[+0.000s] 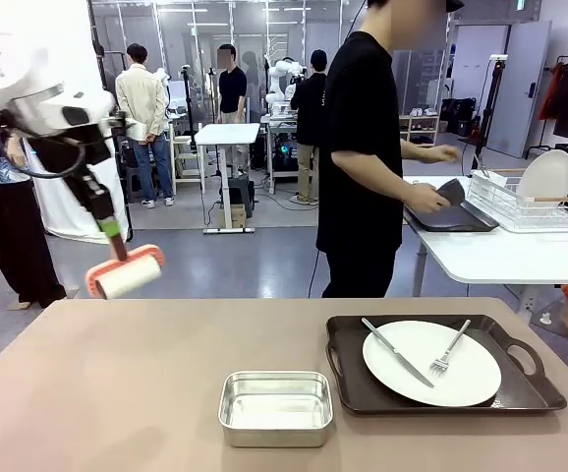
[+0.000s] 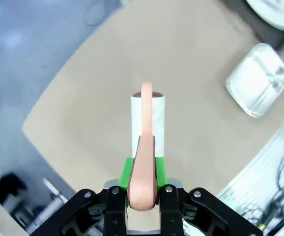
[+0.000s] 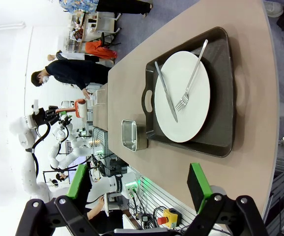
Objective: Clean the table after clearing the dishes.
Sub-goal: Place the Lint Roller back on top of the Airtight Container.
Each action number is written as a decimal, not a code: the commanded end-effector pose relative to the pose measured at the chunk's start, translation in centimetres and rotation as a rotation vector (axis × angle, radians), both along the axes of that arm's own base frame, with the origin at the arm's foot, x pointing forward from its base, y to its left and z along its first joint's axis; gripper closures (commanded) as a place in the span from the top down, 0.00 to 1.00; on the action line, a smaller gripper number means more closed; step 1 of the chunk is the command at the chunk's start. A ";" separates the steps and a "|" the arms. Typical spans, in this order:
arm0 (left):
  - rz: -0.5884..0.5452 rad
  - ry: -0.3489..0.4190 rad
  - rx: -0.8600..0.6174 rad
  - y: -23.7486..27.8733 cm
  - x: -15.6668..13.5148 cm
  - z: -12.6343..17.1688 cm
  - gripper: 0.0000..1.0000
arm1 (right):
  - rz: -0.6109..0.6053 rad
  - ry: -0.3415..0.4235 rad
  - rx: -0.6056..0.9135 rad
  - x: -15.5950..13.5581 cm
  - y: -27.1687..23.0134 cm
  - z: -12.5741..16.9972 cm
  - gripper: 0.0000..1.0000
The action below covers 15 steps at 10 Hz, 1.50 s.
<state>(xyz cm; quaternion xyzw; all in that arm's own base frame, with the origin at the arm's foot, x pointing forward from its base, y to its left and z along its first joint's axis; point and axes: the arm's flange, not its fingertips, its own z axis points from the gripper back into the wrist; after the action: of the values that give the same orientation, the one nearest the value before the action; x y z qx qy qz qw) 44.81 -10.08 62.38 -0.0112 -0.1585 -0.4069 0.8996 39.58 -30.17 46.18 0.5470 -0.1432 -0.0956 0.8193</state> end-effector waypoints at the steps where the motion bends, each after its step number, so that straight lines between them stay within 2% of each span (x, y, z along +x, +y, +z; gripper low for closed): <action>1: -0.170 0.024 0.040 -2.0 -1.7 0.4 0.21 | -0.007 0.006 0.001 -0.1 0.2 0.3 1.00; 3: -0.358 0.003 0.098 -7.6 -4.1 0.1 0.21 | -0.007 0.006 0.001 -0.1 0.2 0.3 1.00; 5: -0.549 -0.060 0.109 -14.1 -5.8 -0.8 0.21 | -0.007 0.006 0.001 -0.1 0.2 0.3 1.00; 7: -0.640 -0.065 0.122 -19.3 -6.6 -1.5 0.21 | -0.007 0.006 0.001 -0.1 0.2 0.3 1.00; 8: -0.698 -0.092 0.151 -21.5 -7.2 -2.3 0.21 | -0.007 0.006 0.001 -0.1 0.2 0.3 1.00; 9: -0.767 -0.067 0.140 -23.3 -8.1 -3.8 0.21 | -0.007 0.006 0.001 -0.1 0.2 0.3 1.00; 11: -0.823 -0.073 0.119 -25.6 -9.1 -6.3 0.21 | -0.007 0.006 0.001 -0.1 0.2 0.3 1.00; 15: -0.813 -0.069 0.141 -26.8 -8.5 -11.1 0.21 | -0.007 0.006 0.001 -0.1 0.2 0.3 1.00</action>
<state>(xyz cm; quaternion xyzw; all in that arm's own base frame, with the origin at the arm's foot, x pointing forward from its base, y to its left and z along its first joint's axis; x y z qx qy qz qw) 36.27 -37.43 51.86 -0.0042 -0.1295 -0.7366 0.6638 39.57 -30.17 46.18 0.5469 -0.1433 -0.0957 0.8193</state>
